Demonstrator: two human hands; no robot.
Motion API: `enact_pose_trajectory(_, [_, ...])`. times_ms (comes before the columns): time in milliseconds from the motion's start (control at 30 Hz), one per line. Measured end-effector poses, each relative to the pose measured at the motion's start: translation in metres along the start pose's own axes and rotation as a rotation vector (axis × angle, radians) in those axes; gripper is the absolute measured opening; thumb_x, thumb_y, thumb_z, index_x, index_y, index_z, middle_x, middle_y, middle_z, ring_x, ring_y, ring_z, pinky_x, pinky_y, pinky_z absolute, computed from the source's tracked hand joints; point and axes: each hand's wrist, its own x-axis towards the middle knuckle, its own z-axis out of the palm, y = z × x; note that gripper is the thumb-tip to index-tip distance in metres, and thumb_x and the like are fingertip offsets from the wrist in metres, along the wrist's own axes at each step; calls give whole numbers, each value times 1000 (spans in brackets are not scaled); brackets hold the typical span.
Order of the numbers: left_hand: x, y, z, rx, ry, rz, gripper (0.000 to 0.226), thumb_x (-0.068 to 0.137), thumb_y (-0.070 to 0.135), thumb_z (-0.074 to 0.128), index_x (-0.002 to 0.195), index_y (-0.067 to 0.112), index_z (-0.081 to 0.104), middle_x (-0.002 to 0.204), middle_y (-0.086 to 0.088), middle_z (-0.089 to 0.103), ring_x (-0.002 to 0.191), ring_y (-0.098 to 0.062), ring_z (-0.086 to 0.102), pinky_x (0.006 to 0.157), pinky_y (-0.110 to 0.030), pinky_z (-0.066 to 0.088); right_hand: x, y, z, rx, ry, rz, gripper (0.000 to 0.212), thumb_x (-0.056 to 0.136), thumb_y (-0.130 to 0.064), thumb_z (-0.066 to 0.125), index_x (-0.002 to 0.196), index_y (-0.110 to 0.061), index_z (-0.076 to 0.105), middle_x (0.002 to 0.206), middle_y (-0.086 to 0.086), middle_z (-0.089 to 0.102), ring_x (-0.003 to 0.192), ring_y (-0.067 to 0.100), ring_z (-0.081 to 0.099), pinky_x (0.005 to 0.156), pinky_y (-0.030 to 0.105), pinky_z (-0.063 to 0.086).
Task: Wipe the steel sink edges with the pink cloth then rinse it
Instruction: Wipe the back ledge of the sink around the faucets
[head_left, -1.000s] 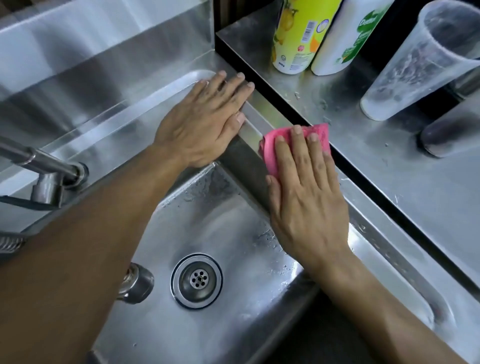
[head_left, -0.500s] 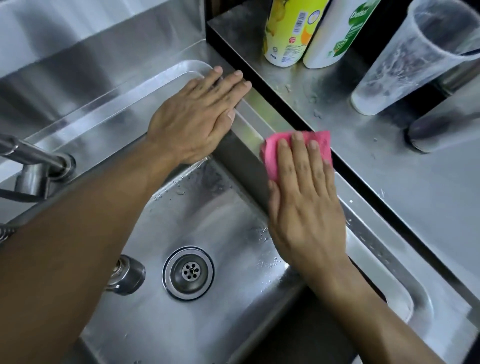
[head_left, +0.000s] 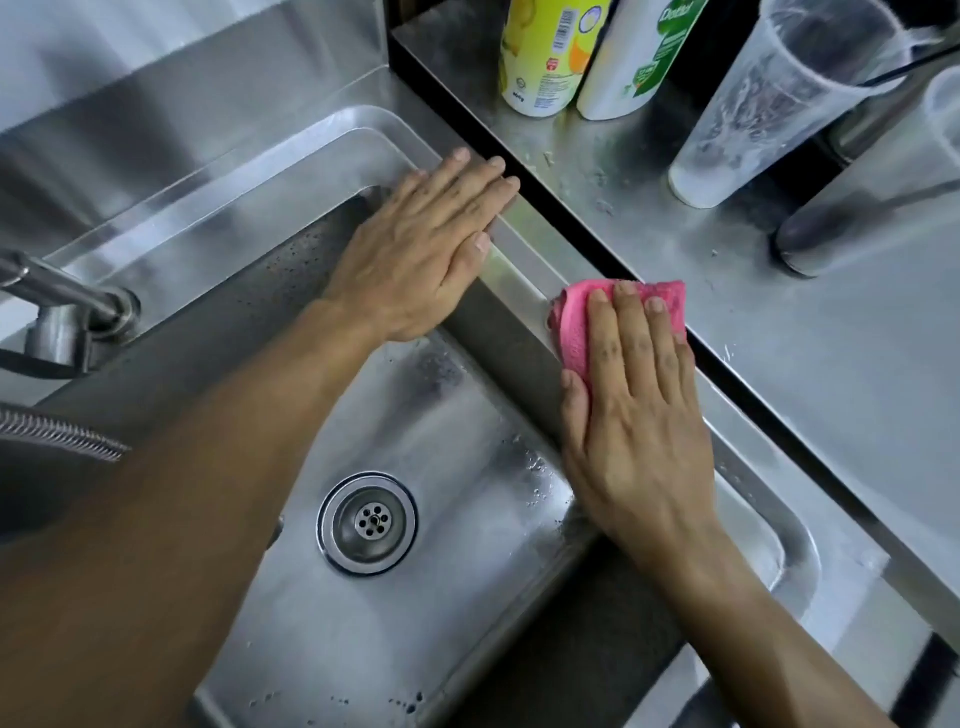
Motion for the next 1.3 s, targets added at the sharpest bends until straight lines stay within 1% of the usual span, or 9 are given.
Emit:
enact_pose_trajectory(100, [-1, 1, 1, 6, 0, -15, 56, 109, 31, 25, 164, 23, 21, 172, 1, 17, 159, -21, 9, 129, -44, 9, -18, 10, -8, -33, -18, 19, 60, 108, -27, 39, 159, 2, 28, 166, 22, 26, 157, 37, 18, 127, 53, 18])
enact_pose_trajectory(200, [-1, 9, 0, 18, 20, -27, 57, 107, 30, 26, 163, 20, 24, 171, -1, 19, 159, -23, 12, 129, -45, 10, 10, 1, 1, -3, 5, -8, 59, 108, -27, 39, 158, 3, 30, 165, 24, 28, 156, 40, 21, 127, 54, 18])
enact_pose_trajectory(300, [-5, 30, 6, 19, 15, 72, 58, 104, 28, 30, 161, 15, 30, 169, -4, 26, 158, -24, 17, 129, -44, 11, 31, -2, 10, 25, 20, -72, 58, 108, -28, 41, 157, 2, 32, 165, 24, 30, 156, 39, 23, 126, 54, 20])
enact_pose_trajectory(433, [-11, 42, 16, 8, 28, 80, 56, 109, 29, 28, 163, 19, 23, 171, 0, 20, 159, -21, 10, 129, -40, 8, -23, 20, -9, -20, -57, -73, 60, 109, -27, 40, 160, 0, 24, 169, 20, 18, 159, 36, 12, 128, 53, 18])
enact_pose_trajectory(567, [-11, 45, 15, 11, 37, 47, 57, 108, 30, 26, 164, 20, 22, 171, 0, 19, 159, -21, 9, 129, -42, 9, -66, 41, -28, -45, -91, -8, 62, 107, -26, 41, 161, -1, 23, 170, 19, 18, 159, 34, 12, 128, 53, 18])
enact_pose_trajectory(800, [-14, 69, 25, 79, 67, 202, 59, 105, 29, 27, 163, 16, 26, 170, -3, 23, 159, -23, 15, 128, -48, 15, -6, 31, -6, 43, -10, -82, 58, 110, -31, 39, 159, -3, 32, 166, 18, 29, 157, 34, 22, 129, 47, 18])
enact_pose_trajectory(1000, [-13, 72, 32, 61, 156, 171, 54, 106, 27, 30, 159, 16, 37, 166, -2, 34, 156, -24, 25, 126, -48, 22, -61, 53, -30, -2, -90, -25, 61, 109, -30, 37, 162, -4, 23, 170, 15, 19, 159, 31, 12, 129, 48, 16])
enact_pose_trajectory(1200, [-15, 76, 26, 53, 142, 150, 55, 105, 26, 29, 158, 16, 38, 165, -4, 35, 156, -26, 26, 126, -49, 22, -36, 48, -27, -16, -50, -16, 58, 109, -33, 39, 156, 1, 35, 163, 22, 35, 154, 38, 28, 126, 51, 22])
enact_pose_trajectory(1300, [-16, 79, 29, 48, 145, 142, 54, 105, 25, 30, 158, 16, 38, 165, -5, 36, 155, -26, 26, 126, -49, 22, -32, 53, -26, 15, -92, -63, 57, 110, -34, 35, 159, -3, 32, 165, 18, 32, 156, 35, 24, 127, 49, 20])
